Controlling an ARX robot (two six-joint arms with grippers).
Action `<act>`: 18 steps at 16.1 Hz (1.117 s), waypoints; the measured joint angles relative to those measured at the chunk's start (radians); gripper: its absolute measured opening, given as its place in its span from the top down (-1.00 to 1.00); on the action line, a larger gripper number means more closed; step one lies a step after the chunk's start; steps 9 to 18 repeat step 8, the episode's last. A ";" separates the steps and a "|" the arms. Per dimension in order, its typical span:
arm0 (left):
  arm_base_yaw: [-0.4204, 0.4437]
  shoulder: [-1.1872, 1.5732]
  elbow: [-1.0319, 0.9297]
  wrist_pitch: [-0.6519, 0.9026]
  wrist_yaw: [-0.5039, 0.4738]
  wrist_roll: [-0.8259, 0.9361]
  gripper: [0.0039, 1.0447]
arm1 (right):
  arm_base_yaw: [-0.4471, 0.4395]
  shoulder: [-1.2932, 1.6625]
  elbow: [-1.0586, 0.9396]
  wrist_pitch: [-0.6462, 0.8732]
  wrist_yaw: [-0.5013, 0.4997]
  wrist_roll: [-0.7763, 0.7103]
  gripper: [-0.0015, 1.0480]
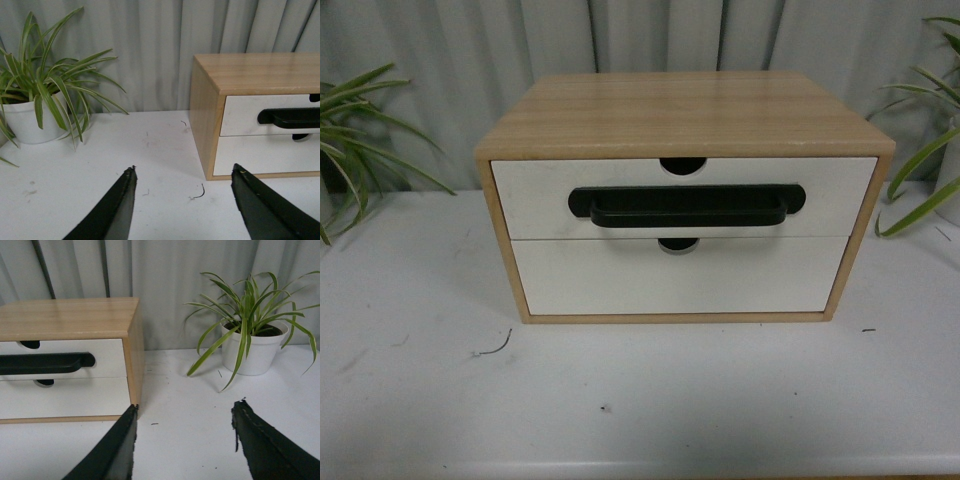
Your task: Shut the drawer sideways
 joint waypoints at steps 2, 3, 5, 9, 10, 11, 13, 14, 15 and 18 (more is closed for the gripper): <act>0.000 0.000 0.000 0.000 0.000 0.000 -0.52 | 0.000 0.000 0.000 0.000 0.000 0.000 -0.50; 0.000 0.000 0.000 0.000 0.000 0.000 -0.73 | 0.000 0.000 0.000 0.000 0.000 0.000 -0.71; 0.000 0.000 0.000 0.000 0.000 0.003 -0.88 | 0.000 0.000 0.000 0.000 0.000 0.001 -0.88; 0.000 0.000 0.000 0.000 0.000 0.003 -0.88 | 0.000 0.000 0.000 0.000 0.000 0.000 -0.88; 0.000 0.000 0.000 0.000 0.000 0.003 -0.88 | 0.000 0.000 0.000 0.000 0.000 0.000 -0.88; 0.000 0.000 0.000 0.000 0.000 0.003 -0.88 | 0.000 0.000 0.000 0.000 0.000 0.000 -0.88; 0.000 0.000 0.000 0.000 0.000 0.003 -0.88 | 0.000 0.000 0.000 0.000 0.000 0.000 -0.88; 0.000 0.000 0.000 0.000 0.000 0.003 -0.88 | 0.000 0.000 0.000 0.000 0.000 0.000 -0.88; 0.000 0.000 0.000 0.000 0.000 0.003 -0.88 | 0.000 0.000 0.000 0.000 0.000 0.000 -0.88; 0.000 0.000 0.000 0.000 0.000 0.003 -0.88 | 0.000 0.000 0.000 0.000 0.000 0.000 -0.88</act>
